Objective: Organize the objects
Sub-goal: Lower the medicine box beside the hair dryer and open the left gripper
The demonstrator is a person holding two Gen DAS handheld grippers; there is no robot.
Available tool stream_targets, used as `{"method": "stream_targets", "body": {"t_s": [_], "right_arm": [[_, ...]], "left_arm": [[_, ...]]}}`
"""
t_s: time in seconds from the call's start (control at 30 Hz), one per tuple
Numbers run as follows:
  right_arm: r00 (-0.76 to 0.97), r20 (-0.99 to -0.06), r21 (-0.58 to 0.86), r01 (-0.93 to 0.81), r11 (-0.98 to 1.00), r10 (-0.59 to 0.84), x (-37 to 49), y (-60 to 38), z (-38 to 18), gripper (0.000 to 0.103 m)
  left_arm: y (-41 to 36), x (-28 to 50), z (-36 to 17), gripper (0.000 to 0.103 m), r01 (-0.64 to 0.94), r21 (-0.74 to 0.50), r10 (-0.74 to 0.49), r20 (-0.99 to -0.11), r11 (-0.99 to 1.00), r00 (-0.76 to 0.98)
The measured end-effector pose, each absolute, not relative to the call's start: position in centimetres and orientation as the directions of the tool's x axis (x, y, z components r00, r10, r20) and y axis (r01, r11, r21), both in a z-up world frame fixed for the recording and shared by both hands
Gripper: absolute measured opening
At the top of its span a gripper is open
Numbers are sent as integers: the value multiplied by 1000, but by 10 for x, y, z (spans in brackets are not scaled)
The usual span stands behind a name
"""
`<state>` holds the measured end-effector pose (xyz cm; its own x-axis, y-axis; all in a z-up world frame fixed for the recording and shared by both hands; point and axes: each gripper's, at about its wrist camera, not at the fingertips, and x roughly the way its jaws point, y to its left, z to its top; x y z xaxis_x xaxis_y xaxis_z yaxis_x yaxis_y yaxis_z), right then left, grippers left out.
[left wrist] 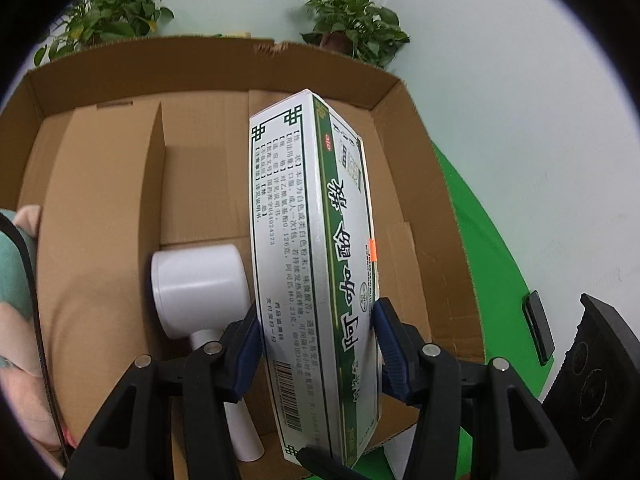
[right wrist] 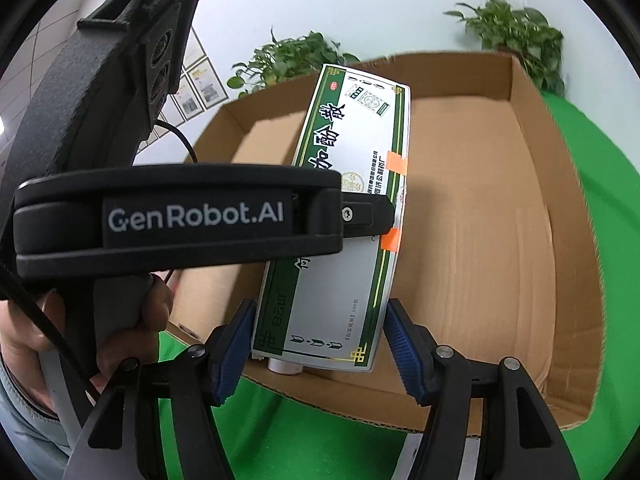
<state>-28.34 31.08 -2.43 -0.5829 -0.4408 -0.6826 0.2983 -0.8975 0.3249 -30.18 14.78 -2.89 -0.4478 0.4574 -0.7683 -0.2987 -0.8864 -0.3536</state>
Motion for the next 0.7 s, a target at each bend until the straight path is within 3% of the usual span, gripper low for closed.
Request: {"method": "stream_targets", "body": {"t_s": [0.3, 0.43, 0.7], "right_arm": [[-533, -726, 331, 284, -900, -435, -292, 316, -49, 61], [-499, -744, 353, 271, -895, -444, -299, 316, -58, 60], [-484, -765, 342, 253, -905, -424, -307, 311, -61, 60]], "left_arm": [[158, -310, -56, 52, -290, -342, 440, -797, -894, -415], [157, -314, -67, 56, -272, -318, 408, -819, -908, -404], [152, -302, -63, 57, -266, -258, 354, -832, -929, -427]]}}
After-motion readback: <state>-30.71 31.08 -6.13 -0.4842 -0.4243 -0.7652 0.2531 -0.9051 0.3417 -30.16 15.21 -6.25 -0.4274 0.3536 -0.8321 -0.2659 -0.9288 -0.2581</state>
